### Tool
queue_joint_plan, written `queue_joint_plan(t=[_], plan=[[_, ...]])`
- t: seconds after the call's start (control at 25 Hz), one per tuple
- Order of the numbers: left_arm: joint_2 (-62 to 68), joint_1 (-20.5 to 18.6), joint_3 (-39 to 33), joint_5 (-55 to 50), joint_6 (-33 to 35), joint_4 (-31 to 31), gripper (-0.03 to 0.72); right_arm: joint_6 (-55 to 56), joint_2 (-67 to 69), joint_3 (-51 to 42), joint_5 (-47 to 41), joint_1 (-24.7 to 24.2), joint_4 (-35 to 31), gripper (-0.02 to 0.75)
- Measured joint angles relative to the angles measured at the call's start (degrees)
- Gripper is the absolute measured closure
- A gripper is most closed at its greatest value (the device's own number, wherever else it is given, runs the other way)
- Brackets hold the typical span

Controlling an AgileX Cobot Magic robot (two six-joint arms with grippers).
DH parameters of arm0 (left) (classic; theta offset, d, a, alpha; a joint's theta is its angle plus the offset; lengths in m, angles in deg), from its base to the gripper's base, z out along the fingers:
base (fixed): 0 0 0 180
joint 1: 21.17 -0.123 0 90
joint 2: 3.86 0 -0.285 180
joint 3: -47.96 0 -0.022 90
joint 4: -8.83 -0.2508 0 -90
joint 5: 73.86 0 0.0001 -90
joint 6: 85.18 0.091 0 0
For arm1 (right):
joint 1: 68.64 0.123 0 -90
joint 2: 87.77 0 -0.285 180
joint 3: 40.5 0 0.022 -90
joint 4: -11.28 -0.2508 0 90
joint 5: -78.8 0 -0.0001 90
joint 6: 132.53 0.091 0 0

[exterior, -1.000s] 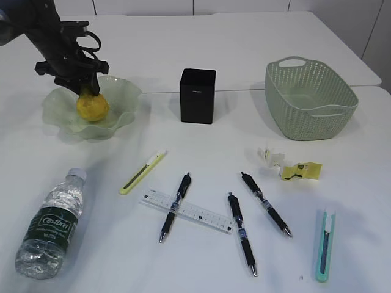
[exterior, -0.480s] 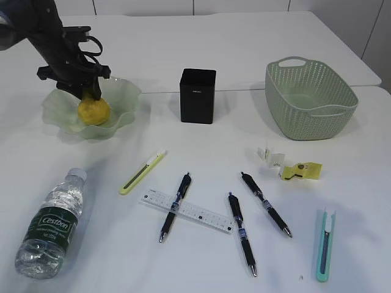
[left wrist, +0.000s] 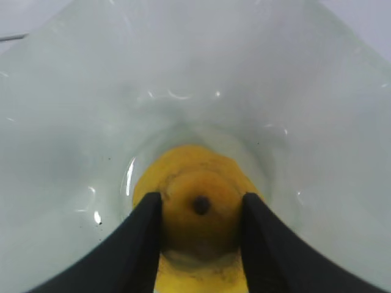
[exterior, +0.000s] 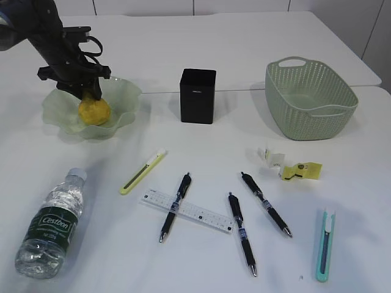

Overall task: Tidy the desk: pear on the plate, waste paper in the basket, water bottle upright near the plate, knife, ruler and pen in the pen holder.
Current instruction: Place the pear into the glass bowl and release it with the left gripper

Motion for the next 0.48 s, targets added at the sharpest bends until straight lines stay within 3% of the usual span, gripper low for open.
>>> queue_joint_plan(t=[0.48], plan=[[0.30, 0.00, 0.00, -0.66, 0.00, 1.40, 0.258, 0.00, 0.00, 0.00, 0.00, 0.00, 0.00, 0.187]])
